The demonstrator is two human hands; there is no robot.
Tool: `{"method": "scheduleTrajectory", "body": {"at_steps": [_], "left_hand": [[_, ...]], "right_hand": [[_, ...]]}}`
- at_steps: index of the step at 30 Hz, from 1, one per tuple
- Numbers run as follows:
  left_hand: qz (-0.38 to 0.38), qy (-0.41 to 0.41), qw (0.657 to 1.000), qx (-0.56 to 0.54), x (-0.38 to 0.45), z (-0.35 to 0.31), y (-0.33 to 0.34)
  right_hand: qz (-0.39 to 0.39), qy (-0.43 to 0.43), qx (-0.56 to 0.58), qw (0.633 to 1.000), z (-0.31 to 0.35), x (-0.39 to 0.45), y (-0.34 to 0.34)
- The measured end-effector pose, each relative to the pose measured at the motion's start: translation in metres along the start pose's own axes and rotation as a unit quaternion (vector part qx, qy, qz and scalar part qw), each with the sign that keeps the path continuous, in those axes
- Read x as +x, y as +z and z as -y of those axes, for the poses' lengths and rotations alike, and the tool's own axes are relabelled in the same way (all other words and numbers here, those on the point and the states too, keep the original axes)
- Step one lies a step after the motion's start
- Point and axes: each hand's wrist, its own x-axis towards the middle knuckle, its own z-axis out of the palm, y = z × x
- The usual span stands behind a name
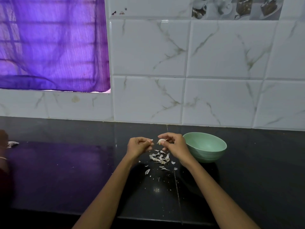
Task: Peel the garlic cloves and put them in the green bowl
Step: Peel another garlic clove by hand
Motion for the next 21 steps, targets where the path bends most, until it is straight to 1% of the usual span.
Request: {"method": "scheduleTrajectory", "body": {"at_steps": [1, 2, 3, 4, 7, 10, 12, 15, 16, 18, 20, 21], "left_hand": [[-0.031, 0.029, 0.996, 0.082, 0.003, 0.005, -0.002], [-0.06, 0.062, 0.98, 0.18, 0.004, 0.009, -0.003], [-0.089, 0.088, 0.955, 0.268, 0.004, 0.012, -0.004], [-0.115, 0.102, 0.936, 0.315, 0.002, 0.012, -0.005], [-0.142, 0.102, 0.926, 0.336, -0.003, 0.007, -0.005], [-0.13, 0.081, 0.914, 0.375, -0.006, 0.006, -0.003], [-0.124, 0.07, 0.913, 0.383, -0.006, 0.007, -0.002], [-0.121, 0.07, 0.917, 0.374, -0.004, 0.007, -0.003], [-0.12, 0.076, 0.918, 0.371, -0.004, 0.007, -0.003], [-0.12, 0.083, 0.915, 0.375, -0.004, 0.006, -0.002], [-0.13, 0.078, 0.91, 0.385, -0.004, 0.006, -0.003], [-0.141, 0.076, 0.911, 0.379, -0.002, 0.006, -0.004]], "right_hand": [[0.002, 0.005, 0.0, 1.0, 0.001, 0.0, 0.0], [0.005, 0.008, -0.002, 1.0, 0.002, -0.001, 0.0], [0.009, 0.01, -0.003, 1.0, 0.003, -0.001, 0.0], [0.016, 0.011, -0.002, 1.0, 0.003, -0.002, 0.001], [0.047, 0.001, -0.019, 0.999, 0.003, -0.004, 0.004], [0.086, -0.042, -0.097, 0.991, 0.002, -0.006, 0.01], [0.122, -0.066, -0.164, 0.977, -0.001, -0.006, 0.015], [0.177, -0.077, -0.275, 0.942, -0.006, -0.005, 0.023], [0.184, -0.079, -0.308, 0.93, -0.006, -0.005, 0.026], [0.186, -0.093, -0.339, 0.917, -0.001, -0.008, 0.029], [0.17, -0.122, -0.333, 0.919, 0.014, -0.007, 0.024], [0.145, -0.135, -0.32, 0.927, 0.025, -0.002, 0.019]]}}
